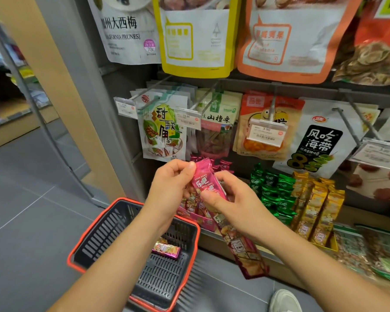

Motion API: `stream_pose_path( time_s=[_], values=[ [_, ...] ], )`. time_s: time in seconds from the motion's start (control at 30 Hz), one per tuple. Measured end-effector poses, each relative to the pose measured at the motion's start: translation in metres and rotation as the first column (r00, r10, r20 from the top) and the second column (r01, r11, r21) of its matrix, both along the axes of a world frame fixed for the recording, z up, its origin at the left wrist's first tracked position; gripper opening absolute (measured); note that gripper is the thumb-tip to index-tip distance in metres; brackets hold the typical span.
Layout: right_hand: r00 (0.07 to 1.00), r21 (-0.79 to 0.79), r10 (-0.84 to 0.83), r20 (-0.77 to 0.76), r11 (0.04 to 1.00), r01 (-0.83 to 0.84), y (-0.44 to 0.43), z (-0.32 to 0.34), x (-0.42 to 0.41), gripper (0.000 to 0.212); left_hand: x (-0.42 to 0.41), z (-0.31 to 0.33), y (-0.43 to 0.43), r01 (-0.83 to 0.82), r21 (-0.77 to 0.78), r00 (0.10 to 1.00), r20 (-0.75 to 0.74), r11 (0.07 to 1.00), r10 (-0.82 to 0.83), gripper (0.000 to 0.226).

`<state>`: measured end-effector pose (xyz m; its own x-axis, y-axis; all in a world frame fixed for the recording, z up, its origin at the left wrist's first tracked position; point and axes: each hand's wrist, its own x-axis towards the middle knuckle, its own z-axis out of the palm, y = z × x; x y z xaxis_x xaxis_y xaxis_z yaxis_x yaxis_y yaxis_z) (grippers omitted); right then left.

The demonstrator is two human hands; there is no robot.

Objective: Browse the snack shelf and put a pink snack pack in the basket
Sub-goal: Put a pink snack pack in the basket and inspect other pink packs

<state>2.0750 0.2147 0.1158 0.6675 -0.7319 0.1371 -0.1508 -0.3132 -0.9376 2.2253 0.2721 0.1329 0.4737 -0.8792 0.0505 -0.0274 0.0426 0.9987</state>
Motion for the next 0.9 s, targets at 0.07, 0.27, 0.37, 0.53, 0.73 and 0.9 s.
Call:
stream_pose_path(
  time_s=[0.07, 0.27, 0.37, 0.53, 0.73, 0.9],
  values=[
    [1.0, -0.034, -0.018, -0.02, 0.999, 0.017, 0.001, -0.002, 0.002, 0.017, 0.001, 0.0, 0.0, -0.011, 0.022, 0.992, 0.129, 1.0, 0.008, 0.017],
    [0.986, -0.237, -0.105, -0.133, 0.969, 0.071, 0.004, -0.008, 0.005, 0.024, 0.002, -0.001, 0.003, 0.156, 0.013, 0.955, 0.252, 0.988, -0.154, 0.012],
    [0.98, -0.311, -0.122, -0.155, 0.948, 0.068, 0.003, -0.008, 0.007, 0.03, -0.003, -0.003, 0.004, 0.079, 0.016, 0.987, 0.138, 0.997, -0.08, 0.009],
    [0.963, -0.16, 0.046, -0.266, 0.983, -0.091, -0.002, -0.006, 0.002, 0.042, 0.008, 0.003, 0.0, -0.046, 0.027, 0.984, -0.173, 0.999, 0.05, 0.019],
    [0.953, -0.031, 0.159, -0.259, 0.984, -0.173, 0.0, -0.001, 0.0, 0.045, 0.017, -0.003, -0.003, -0.105, 0.053, 0.959, -0.26, 0.993, 0.115, 0.031],
    [0.931, 0.178, 0.269, -0.247, 0.957, -0.23, 0.005, 0.005, 0.001, 0.039, 0.031, -0.005, -0.006, -0.257, 0.05, 0.934, -0.244, 0.965, 0.261, 0.025]
  ],
)
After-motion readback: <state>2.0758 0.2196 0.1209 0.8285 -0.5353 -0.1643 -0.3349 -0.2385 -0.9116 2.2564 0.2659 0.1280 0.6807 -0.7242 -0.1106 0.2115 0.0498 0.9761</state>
